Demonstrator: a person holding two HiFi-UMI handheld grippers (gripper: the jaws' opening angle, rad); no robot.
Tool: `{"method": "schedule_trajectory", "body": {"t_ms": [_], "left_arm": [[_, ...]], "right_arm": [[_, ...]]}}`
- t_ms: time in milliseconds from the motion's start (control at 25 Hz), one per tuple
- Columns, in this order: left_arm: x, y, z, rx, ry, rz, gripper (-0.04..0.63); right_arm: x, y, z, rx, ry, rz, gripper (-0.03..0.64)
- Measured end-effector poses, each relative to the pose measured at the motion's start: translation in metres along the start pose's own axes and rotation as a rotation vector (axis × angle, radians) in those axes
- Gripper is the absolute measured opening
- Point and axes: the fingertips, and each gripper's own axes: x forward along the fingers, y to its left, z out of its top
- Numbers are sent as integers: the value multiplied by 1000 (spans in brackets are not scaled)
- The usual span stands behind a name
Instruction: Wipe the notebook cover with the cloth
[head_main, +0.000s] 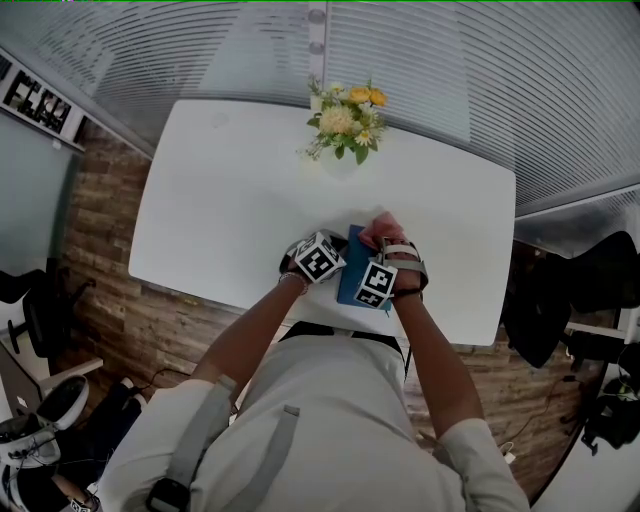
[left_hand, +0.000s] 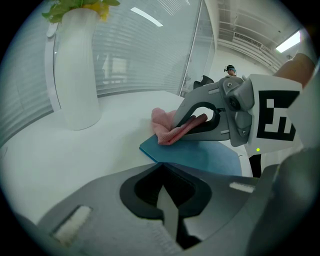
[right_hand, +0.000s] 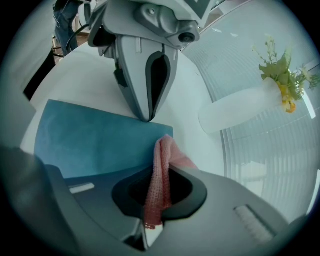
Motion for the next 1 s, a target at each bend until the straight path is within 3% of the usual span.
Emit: {"method": "schedule_trajectory", "body": {"t_ms": [1000], "left_arm": [[1, 0, 0, 0, -3, 0, 3]], "right_arm": [[-14, 21, 2, -2, -5, 0, 2]]}}
